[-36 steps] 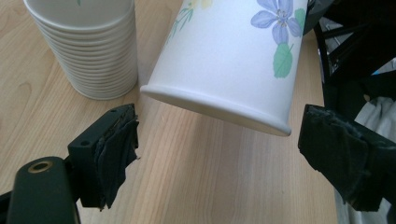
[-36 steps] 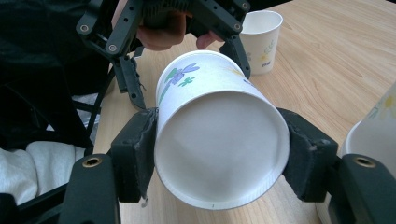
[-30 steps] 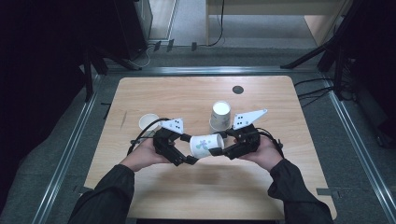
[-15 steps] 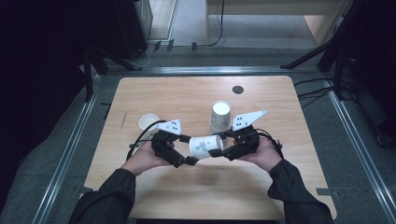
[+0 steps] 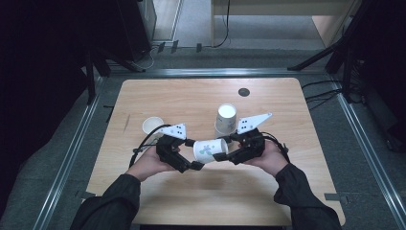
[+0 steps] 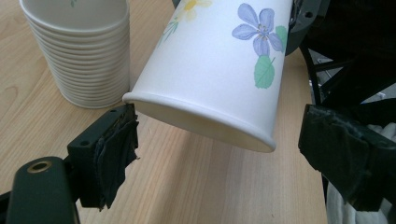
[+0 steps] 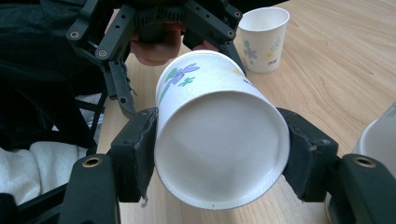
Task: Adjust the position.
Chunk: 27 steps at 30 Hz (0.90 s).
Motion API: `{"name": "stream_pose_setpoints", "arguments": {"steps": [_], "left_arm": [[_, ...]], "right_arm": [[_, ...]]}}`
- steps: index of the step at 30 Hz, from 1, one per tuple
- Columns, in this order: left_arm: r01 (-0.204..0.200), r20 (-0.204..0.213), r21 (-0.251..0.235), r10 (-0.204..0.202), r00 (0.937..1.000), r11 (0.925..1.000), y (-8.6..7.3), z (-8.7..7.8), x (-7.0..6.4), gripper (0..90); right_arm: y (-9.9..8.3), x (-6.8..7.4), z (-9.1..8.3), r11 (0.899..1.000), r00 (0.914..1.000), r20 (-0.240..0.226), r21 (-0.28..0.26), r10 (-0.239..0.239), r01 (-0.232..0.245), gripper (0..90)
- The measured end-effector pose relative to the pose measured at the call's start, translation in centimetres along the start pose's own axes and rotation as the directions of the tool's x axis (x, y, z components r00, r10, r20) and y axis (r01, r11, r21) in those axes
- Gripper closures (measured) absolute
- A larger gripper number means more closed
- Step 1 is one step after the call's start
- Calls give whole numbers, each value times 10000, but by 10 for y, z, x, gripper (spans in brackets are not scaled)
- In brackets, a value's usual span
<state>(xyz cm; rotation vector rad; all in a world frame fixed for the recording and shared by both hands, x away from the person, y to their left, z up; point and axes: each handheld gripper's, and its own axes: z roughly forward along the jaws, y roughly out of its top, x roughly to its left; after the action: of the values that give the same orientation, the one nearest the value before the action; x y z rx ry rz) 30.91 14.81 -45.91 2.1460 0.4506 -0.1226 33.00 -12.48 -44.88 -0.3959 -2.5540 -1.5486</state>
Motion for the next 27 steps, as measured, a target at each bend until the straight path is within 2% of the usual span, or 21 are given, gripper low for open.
{"name": "stream_pose_setpoints", "arguments": {"steps": [12,14,19,23,27], "left_arm": [[198,-133,-163,-200,9997,9997,-7,-2,2,114],[364,-146,-385,-370,9992,9986,-8,-5,4,113],[405,168,-733,-393,9991,9965,-10,-5,6,113],[440,135,-860,-430,9990,9953,-9,-2,6,114],[254,300,-1064,-223,9993,9940,-9,2,6,115]], "right_arm": [[0,-1,-1,10000,10000,-54,-82,-3,2,347],[1,0,-2,9999,9999,-117,-144,9,-11,347],[1,0,-1,9999,9998,-177,-170,-4,1,347],[2,0,-1,9996,9996,-295,-273,-13,5,347],[2,1,1,9997,9994,-355,-243,-18,9,347]]}}
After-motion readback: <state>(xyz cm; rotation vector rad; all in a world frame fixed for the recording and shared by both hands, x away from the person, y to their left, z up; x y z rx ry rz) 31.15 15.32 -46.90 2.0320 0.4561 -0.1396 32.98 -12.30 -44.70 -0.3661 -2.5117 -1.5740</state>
